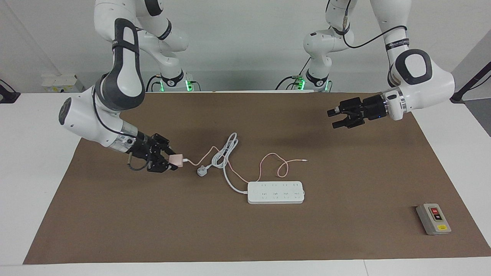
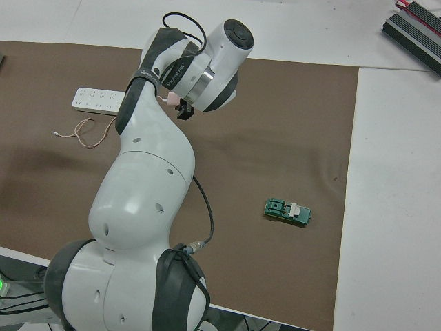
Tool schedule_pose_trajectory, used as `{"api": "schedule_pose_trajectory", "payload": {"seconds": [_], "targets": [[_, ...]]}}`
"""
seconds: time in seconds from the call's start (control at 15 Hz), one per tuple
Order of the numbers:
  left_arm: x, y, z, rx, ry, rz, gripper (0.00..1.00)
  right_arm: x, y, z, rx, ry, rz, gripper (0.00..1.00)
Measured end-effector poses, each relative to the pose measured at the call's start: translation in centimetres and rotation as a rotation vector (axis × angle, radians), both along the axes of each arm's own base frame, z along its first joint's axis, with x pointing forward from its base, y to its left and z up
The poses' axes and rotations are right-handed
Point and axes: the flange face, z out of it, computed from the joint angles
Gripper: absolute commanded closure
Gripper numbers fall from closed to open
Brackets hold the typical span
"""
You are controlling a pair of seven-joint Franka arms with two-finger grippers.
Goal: Plug charger into power strip
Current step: 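Carry the pink charger toward the power strip while the left gripper approaches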
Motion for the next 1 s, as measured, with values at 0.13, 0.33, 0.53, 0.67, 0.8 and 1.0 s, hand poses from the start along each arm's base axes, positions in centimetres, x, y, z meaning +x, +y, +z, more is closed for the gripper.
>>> {"api": "schedule_pose_trajectory", "payload": {"seconds": [0.13,0.33,0.53,0.67,0.8,1.0], "targets": [[0.0,-2.1,-2.0,-0.089,0.023,0.012,0.0,-0.2,4.2,2.5,0.002,0.008,-0.01,1.0],[-0.7,-6.8,-5.1,-0.22,0.03,-0.004,0.0,-0.8,10.1,4.8,0.007,0.019,-0.006,1.0],[-1.4,-11.2,-6.8,-0.314,0.023,-0.009,0.0,-1.8,15.6,5.5,0.008,0.005,-0.009,1.0],[-1.2,-12.1,-7.0,-0.323,0.012,0.019,0.0,-2.6,18.4,5.5,0.008,0.01,-0.011,1.0],[-1.0,-12.6,-6.9,-0.336,-0.019,0.039,0.0,-3.4,20.8,5.3,0.007,0.021,-0.014,1.0],[-0.9,-13.8,-6.9,-0.338,-0.111,0.048,0.0,-4.3,23.4,5.3,0.008,0.026,-0.022,1.0]]}}
